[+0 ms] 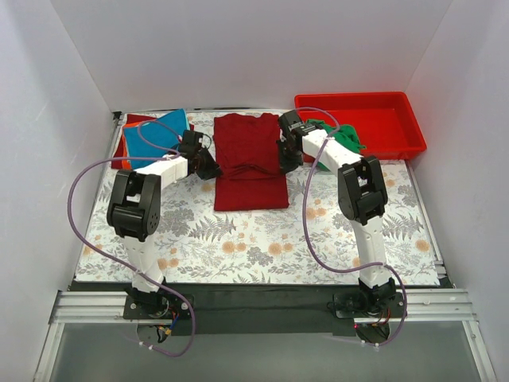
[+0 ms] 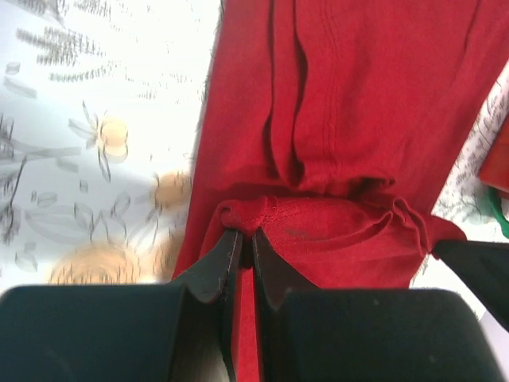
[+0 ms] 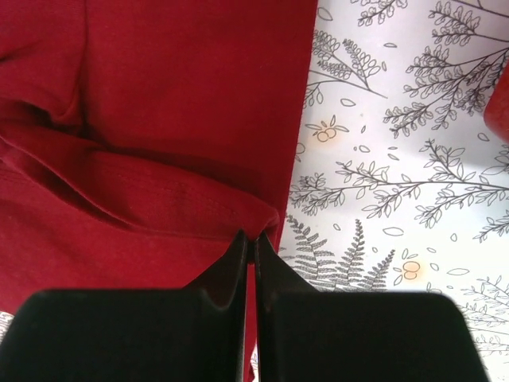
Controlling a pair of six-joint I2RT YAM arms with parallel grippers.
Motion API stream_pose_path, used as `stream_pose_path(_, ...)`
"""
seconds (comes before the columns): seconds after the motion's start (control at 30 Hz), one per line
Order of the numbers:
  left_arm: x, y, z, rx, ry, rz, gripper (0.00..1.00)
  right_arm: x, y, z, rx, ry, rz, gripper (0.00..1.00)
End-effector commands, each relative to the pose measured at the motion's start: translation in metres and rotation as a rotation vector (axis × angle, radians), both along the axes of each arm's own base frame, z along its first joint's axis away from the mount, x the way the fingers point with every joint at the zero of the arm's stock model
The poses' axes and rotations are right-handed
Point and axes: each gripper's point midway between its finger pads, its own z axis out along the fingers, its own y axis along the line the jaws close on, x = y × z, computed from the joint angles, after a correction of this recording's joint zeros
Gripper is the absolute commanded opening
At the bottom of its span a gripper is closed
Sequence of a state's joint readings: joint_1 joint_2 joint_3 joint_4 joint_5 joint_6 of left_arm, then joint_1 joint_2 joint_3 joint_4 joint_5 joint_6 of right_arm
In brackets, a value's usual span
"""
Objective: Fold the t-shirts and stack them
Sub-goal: Fold the tshirt
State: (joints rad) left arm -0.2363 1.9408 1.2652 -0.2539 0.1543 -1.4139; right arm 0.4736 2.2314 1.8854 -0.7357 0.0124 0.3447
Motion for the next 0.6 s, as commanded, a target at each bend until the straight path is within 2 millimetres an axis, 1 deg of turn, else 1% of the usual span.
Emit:
stream_pose_path(0.0, 0.022, 0.006, 0.013, 0.004, -0.055, 0.0, 0.0, 0.014, 0.0, 0.012, 0.017, -0.024, -0.01, 0.01)
stream_pose_path(0.03, 0.024, 0.005, 0.013, -0.005, -0.055, -0.004, 0.0, 0.016, -0.001, 0.014, 0.019, -0.028, -0.016, 0.01)
stream_pose_path(0.07, 0.026, 0.004, 0.014, -0.007, -0.058, -0.006, 0.0, 0.017, -0.002, 0.011, 0.017, -0.023, -0.019, 0.01)
stream_pose_path(0.13, 0.028, 0.005, 0.01, -0.011, -0.051, -0.008, 0.0, 0.021, -0.002, 0.013, 0.022, -0.03, -0.025, 0.01)
stream_pose_path(0.17, 0.029, 0.006, 0.01, -0.011, -0.051, -0.008, 0.0, 0.019, 0.002, 0.012, 0.043, -0.015, -0.013, 0.01)
stream_pose_path(0.33, 0.03, 0.012, 0.007, -0.002, -0.047, 0.008, 0.0, 0.022, 0.007, 0.01, 0.057, -0.01, -0.001, 0.01)
stream_pose_path(0.37, 0.03, 0.012, 0.008, -0.007, -0.043, 0.011, 0.0, 0.021, 0.009, 0.01, 0.066, -0.004, 0.006, 0.05)
stream_pose_path(0.4, 0.03, 0.015, 0.008, -0.012, -0.04, 0.019, 0.06, 0.022, 0.01, 0.012, 0.074, -0.004, 0.018, 0.19)
stream_pose_path(0.43, 0.031, 0.015, 0.015, -0.016, -0.053, 0.022, 0.23, 0.02, 0.015, 0.017, 0.098, 0.001, 0.035, 0.25)
stream_pose_path(0.47, 0.032, 0.016, 0.021, -0.013, -0.068, 0.022, 0.3, 0.02, 0.018, 0.022, 0.112, -0.002, 0.047, 0.3)
stream_pose_path(0.53, 0.037, 0.017, 0.038, -0.006, -0.11, 0.024, 0.38, 0.021, 0.022, 0.034, 0.137, -0.016, 0.073, 0.42)
stream_pose_path(0.57, 0.039, 0.018, 0.054, -0.004, -0.143, 0.022, 0.41, 0.023, 0.025, 0.049, 0.153, -0.039, 0.081, 0.44)
